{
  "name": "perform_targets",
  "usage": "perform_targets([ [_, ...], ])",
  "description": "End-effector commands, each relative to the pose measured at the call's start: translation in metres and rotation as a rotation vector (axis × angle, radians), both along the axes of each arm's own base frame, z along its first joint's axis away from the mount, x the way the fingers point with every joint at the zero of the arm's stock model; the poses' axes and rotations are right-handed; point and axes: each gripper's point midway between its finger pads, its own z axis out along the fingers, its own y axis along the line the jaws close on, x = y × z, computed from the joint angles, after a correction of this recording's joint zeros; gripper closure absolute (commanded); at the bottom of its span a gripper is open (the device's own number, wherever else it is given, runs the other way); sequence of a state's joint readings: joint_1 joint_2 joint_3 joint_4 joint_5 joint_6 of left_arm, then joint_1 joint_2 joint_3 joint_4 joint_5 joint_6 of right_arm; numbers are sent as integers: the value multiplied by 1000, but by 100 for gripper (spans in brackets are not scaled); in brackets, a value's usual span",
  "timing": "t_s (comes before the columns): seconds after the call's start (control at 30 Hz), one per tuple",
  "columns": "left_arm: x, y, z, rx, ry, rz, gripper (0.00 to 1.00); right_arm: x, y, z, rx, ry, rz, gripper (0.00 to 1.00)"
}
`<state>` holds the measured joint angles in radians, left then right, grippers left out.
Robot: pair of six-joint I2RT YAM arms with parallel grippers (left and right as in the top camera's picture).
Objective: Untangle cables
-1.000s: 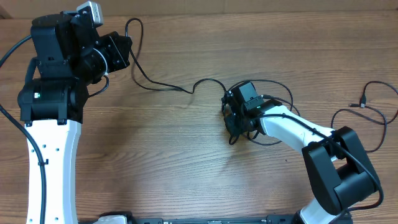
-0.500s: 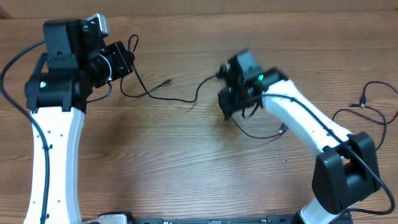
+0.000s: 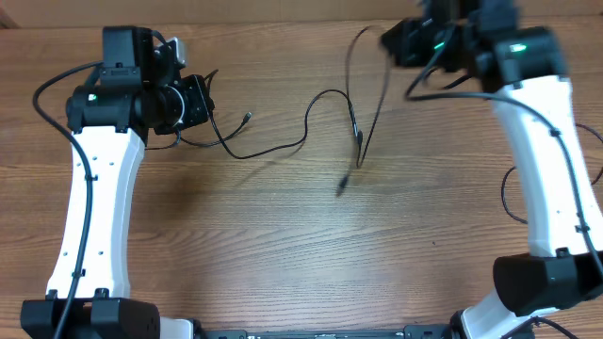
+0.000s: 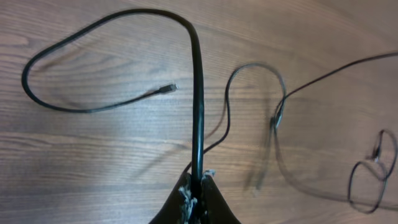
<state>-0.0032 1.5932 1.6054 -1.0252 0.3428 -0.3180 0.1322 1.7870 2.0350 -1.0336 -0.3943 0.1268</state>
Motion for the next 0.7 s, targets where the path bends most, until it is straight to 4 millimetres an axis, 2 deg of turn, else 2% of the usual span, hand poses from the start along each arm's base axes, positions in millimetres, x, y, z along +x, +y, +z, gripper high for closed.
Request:
perform_targets([
  [0.0,1,-7,-6,41,6,-63,96,10,-67,50,-1,-112,-219,96],
  [0.17,-3,-8,-18,99,44,-74,96,16,-159,61,-39,-133,-499,96],
  [0.37,-7,-5,-24,173,67,-70,96,1,-262,60,-46,-120,-808,96],
  [0.47,-7,-7,-25,173,68,-76,96,-10,-296,60,-72,-118,-900,96],
  [0.67,-7,-8,-25,168,68,-79,96,-32,-340,53,-111,-84,-1030,96],
])
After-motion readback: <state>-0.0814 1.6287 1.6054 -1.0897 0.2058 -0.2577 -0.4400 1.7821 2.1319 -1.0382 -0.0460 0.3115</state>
